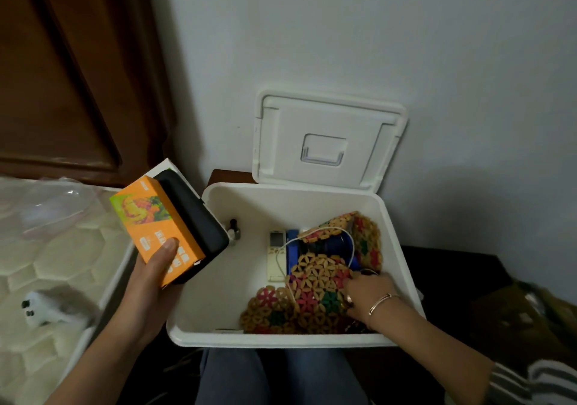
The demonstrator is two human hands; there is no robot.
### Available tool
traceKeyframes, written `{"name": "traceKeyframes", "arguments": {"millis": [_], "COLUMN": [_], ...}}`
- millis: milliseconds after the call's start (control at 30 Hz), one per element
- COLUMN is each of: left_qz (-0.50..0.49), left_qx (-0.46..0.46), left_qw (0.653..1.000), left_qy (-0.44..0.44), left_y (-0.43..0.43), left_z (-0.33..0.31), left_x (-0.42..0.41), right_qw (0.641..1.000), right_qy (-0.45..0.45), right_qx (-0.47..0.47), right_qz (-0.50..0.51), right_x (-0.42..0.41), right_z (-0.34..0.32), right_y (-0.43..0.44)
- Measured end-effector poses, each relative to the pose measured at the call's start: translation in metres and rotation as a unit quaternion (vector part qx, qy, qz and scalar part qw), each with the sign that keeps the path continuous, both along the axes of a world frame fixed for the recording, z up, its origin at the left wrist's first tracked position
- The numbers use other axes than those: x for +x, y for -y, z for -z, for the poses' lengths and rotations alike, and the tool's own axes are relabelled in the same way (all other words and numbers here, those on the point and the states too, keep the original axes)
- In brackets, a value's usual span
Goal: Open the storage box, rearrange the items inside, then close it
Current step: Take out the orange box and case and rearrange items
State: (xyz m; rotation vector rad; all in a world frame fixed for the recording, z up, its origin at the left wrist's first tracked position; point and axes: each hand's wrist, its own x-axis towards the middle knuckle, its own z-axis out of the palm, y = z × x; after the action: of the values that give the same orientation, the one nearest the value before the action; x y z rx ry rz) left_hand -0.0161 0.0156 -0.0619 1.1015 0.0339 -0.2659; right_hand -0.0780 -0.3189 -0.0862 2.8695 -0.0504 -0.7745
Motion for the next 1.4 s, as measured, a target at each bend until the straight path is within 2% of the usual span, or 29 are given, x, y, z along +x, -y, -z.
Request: {"name": "traceKeyframes", "arguments": {"millis": [67, 133, 233, 300, 333, 433, 533, 800, 933, 1033, 1100, 1200, 1400], "left_qz": [0.003, 0.011, 0.016, 0.021, 0.022, 0.006, 0.018, 0.017, 0.017, 0.007, -0.001, -0.005, 0.019], "left_qx": [-0.008, -0.003, 0.017, 0.028, 0.033, 0.038, 0.037, 0.017, 0.021, 0.032, 0.042, 0.090, 0.265], "left_qw": [1.000, 1.000, 1.000, 0.999, 0.999, 0.999, 0.999, 0.999, 0.999, 0.998, 0.997, 0.994, 0.959], "left_qy": [-0.004, -0.011, 0.000, 0.005, 0.005, -0.006, -0.013, -0.033, -0.046, -0.052, -0.057, -0.069, -0.099], "left_y": [0.000, 0.000, -0.001, -0.001, 0.000, 0.000, -0.002, -0.006, -0.003, 0.001, 0.002, 0.002, -0.007], "left_z": [-0.001, -0.001, 0.000, 0.001, 0.001, 0.002, 0.004, 0.007, -0.001, -0.009, -0.016, -0.029, -0.056], "left_x": [0.000, 0.000, 0.001, 0.001, 0.001, 0.000, 0.000, 0.002, 0.000, 0.000, 0.001, 0.003, 0.004], "right_qw": [1.000, 0.998, 0.980, 0.945, 0.931, 0.916, 0.903, 0.880, 0.872, 0.846, 0.837, 0.850, 0.881], "right_qy": [0.020, 0.050, 0.054, -0.024, -0.064, -0.179, -0.279, -0.345, -0.362, -0.399, -0.401, -0.370, -0.299], "right_qx": [-0.023, -0.004, 0.170, 0.314, 0.348, 0.328, 0.288, 0.303, 0.324, 0.354, 0.370, 0.375, 0.352], "right_qz": [-0.009, -0.032, -0.090, -0.085, -0.089, -0.149, -0.153, -0.123, -0.056, 0.016, 0.023, 0.001, -0.105], "right_x": [0.003, 0.009, 0.026, 0.041, 0.050, 0.072, 0.083, 0.085, 0.083, 0.084, 0.084, 0.082, 0.079], "right_z": [-0.009, -0.020, -0.029, -0.025, -0.018, 0.012, 0.043, 0.072, 0.073, 0.071, 0.069, 0.063, 0.035], "right_y": [-0.007, -0.020, -0.052, -0.081, -0.096, -0.134, -0.157, -0.162, -0.164, -0.168, -0.165, -0.159, -0.141]}}
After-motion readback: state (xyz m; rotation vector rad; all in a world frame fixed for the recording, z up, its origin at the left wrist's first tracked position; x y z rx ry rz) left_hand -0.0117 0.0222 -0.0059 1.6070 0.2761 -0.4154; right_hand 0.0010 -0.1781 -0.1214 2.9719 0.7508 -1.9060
